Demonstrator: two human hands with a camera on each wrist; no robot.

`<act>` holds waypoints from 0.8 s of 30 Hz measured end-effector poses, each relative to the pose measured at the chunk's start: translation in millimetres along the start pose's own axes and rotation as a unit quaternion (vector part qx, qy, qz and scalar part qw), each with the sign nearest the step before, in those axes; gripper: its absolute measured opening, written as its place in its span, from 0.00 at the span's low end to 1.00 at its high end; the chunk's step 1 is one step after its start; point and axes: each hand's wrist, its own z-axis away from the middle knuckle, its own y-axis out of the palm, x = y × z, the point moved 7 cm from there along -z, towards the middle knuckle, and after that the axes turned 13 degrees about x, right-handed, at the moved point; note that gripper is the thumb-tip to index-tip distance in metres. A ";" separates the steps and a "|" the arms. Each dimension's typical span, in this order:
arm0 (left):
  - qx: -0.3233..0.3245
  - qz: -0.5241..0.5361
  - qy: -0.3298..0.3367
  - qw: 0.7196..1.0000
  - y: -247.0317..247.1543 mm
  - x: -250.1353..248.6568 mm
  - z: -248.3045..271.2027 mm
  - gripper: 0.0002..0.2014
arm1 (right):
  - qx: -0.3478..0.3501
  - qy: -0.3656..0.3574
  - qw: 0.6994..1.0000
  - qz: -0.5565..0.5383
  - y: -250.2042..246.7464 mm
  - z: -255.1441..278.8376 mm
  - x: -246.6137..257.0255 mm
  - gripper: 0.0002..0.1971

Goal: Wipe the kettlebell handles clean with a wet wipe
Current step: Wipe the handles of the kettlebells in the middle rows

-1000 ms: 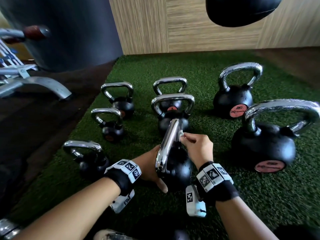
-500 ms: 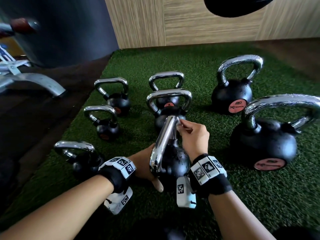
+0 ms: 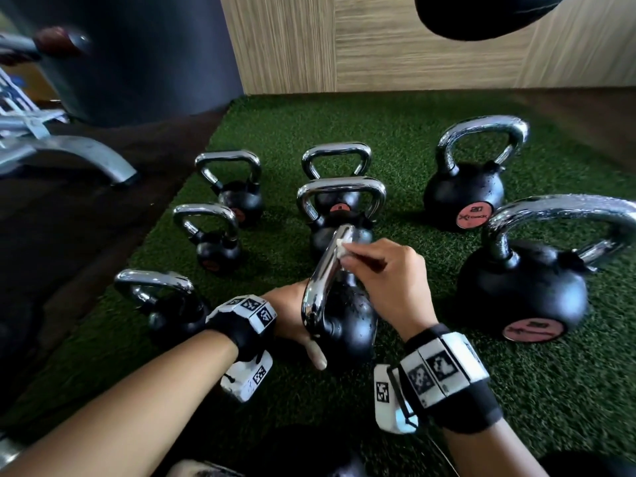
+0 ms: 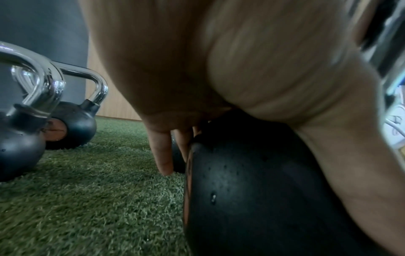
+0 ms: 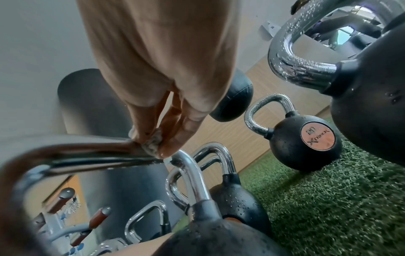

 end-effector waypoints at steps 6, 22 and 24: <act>0.018 -0.005 0.060 0.998 -0.4 -10.5 -0.1 0.45 | 0.095 0.031 0.987 -0.125 13.0 19.9 5.5 0.07; -0.011 -0.054 -0.019 0.998 1.5 10.1 -1.0 0.37 | 0.190 0.041 0.981 -0.006 40.9 45.1 -11.5 0.12; -0.020 -0.038 -0.021 0.999 2.1 13.3 -2.0 0.44 | 0.182 0.049 0.982 0.031 42.4 49.8 -16.1 0.11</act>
